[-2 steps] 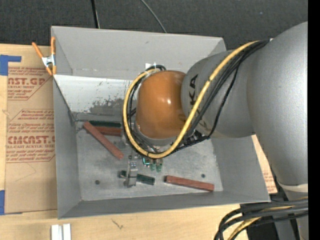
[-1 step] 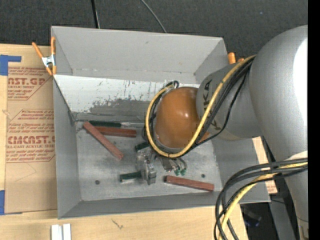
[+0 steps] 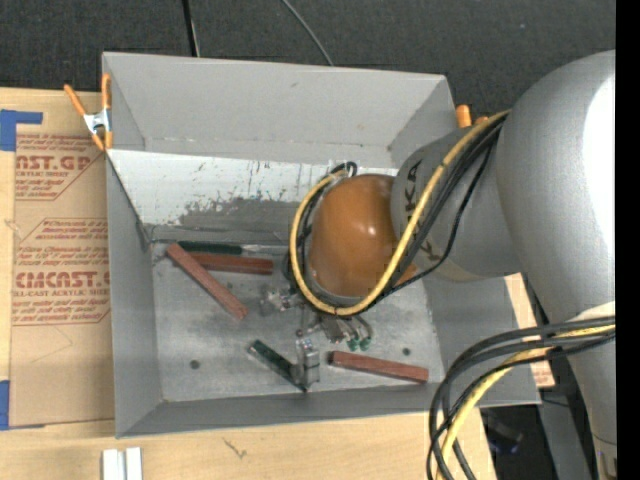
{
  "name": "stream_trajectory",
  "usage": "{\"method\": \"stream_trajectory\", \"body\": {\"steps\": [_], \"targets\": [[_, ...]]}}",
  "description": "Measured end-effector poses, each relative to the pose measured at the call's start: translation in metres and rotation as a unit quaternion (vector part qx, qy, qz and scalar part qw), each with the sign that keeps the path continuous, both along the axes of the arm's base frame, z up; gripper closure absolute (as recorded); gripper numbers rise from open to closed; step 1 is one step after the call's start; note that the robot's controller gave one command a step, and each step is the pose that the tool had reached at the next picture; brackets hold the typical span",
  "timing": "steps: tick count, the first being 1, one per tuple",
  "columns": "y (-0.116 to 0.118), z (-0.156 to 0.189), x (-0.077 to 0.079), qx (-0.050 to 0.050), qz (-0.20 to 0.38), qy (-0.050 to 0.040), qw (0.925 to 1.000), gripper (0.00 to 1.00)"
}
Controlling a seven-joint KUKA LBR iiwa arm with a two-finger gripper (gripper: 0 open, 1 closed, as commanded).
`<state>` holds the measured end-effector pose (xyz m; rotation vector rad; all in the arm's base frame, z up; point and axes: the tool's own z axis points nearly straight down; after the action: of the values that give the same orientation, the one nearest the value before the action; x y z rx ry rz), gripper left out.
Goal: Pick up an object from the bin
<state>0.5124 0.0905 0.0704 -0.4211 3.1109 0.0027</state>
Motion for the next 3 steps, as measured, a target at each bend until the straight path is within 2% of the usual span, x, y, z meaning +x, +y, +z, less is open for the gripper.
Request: {"method": "stream_trajectory", "body": {"steps": [2,3], "targets": [[0.001,0.000,-0.003,0.000,0.000,-0.0007,1.0000,0.00],[0.042,0.000,-0.017,0.000,-0.027,0.0013,0.9996,1.00]]}}
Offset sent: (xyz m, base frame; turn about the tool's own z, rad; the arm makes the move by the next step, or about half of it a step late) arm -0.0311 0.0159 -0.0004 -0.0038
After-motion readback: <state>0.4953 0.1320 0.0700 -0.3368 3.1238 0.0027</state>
